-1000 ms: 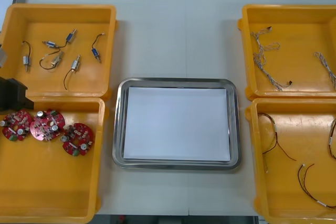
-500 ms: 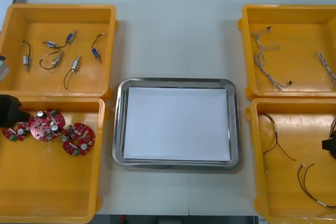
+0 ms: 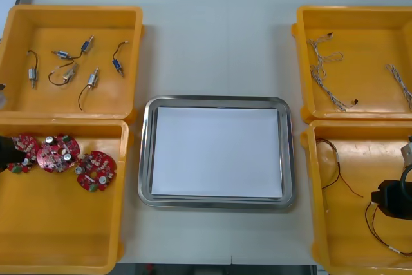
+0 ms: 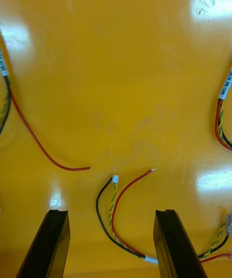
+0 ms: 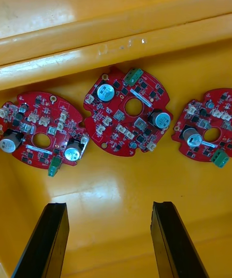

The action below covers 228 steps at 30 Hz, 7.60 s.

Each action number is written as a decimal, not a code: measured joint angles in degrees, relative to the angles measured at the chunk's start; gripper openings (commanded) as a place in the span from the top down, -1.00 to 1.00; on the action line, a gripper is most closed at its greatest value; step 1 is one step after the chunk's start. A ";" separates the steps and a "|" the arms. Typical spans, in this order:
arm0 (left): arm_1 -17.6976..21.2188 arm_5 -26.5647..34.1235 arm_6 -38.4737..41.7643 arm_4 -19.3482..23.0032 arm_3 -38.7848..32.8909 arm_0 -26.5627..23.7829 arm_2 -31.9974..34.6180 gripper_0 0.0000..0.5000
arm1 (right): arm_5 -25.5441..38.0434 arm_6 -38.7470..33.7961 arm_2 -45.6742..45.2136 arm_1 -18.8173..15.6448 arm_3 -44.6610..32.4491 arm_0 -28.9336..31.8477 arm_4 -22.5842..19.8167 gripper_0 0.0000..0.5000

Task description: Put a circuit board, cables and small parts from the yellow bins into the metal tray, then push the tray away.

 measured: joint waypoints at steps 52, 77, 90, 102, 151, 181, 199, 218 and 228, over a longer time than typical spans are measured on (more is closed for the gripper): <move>6.68 -23.27 -8.28 -6.47 11.63 -1.64 -19.51 -1.00 | -11.91 -0.04 4.94 0.24 13.01 -0.38 -0.18 1.00; 6.68 -25.41 -8.50 -7.28 15.56 -6.53 -24.67 -1.00 | 2.92 -2.56 0.68 0.23 5.68 -8.12 -0.49 1.00; 6.62 -26.35 -8.51 -7.62 16.61 -6.53 -24.96 -1.00 | 2.96 -2.60 0.68 0.23 10.91 -15.38 -0.44 1.00; 6.58 -26.36 -8.52 -7.78 16.82 -6.54 -24.99 0.99 | 2.97 -2.60 0.68 0.23 13.98 -18.38 -0.47 0.25; 6.57 -17.46 -8.53 -5.15 3.99 0.98 -16.73 1.00 | -7.07 10.26 -0.15 -19.30 7.57 -4.23 -20.95 -1.00; 6.54 -13.46 -8.53 -2.16 4.95 0.16 -12.93 -1.00 | -28.40 16.51 17.34 -25.94 9.80 0.20 -6.15 -1.00; 5.13 -15.35 -8.56 2.69 12.66 -1.60 -12.93 -1.00 | -34.85 16.46 21.59 -26.11 14.02 0.22 -6.00 -1.00; 3.39 -21.27 -10.85 2.10 18.17 -6.54 -20.29 -1.00 | -36.81 16.44 22.13 -26.25 14.01 1.01 -4.52 0.92; 3.30 -22.48 -10.85 1.98 19.01 -6.54 -21.38 -1.00 | -38.49 16.42 22.13 -26.33 14.01 1.76 -4.27 1.00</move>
